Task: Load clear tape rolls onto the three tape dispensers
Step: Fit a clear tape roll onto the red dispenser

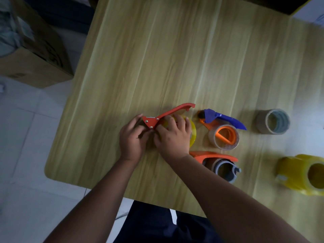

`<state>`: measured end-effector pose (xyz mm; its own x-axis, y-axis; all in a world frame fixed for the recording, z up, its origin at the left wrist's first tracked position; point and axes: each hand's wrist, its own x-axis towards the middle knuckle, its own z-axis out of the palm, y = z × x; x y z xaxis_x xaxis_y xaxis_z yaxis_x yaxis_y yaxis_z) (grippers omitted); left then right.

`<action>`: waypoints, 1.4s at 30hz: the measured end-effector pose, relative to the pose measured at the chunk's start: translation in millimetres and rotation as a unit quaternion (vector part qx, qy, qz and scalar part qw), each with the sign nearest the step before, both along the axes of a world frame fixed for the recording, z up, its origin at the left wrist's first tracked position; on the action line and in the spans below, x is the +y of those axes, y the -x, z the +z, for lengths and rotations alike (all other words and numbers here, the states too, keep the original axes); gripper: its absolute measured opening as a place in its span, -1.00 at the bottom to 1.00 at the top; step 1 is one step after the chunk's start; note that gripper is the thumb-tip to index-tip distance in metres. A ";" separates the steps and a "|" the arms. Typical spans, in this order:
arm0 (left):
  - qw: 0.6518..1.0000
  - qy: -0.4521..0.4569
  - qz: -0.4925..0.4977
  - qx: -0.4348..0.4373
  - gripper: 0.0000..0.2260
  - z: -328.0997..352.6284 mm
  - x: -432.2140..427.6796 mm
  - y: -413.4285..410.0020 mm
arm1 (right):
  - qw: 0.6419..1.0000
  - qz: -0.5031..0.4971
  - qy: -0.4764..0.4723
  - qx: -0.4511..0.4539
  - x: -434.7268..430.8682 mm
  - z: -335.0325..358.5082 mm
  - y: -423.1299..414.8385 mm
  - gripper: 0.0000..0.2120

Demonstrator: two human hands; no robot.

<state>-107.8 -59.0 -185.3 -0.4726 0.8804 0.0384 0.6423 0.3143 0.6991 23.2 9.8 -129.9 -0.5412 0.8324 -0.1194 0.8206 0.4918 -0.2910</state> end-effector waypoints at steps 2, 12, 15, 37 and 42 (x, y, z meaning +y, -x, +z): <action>1.000 -0.015 0.000 -0.003 -0.70 -3.9 1.0 5.0 | 1.000 -0.011 -0.010 0.007 1.4 -3.1 2.9 -0.83; 1.000 -0.029 -0.003 -0.001 -0.74 -10.2 4.5 3.9 | 0.996 -0.062 -0.047 0.040 4.3 -11.2 9.8 -0.82; 0.999 -0.048 0.000 -0.007 -0.82 -7.0 5.7 2.1 | 0.996 -0.047 -0.057 0.041 5.0 -14.8 6.5 -0.84; 0.995 -0.080 -0.008 -0.062 -0.90 -10.8 2.5 5.0 | 0.993 0.009 -0.088 0.080 6.6 -20.5 -0.6 -0.93; 0.994 -0.090 -0.031 -0.056 -0.88 -8.3 1.6 7.1 | 0.991 0.023 -0.093 0.090 12.1 -22.1 -0.7 -0.87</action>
<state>-115.0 -57.4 -193.6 -0.4276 0.8918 0.1482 0.5720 0.1400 0.8082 23.9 22.0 -152.1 -0.5773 0.8051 0.1365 0.7392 0.5863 -0.3316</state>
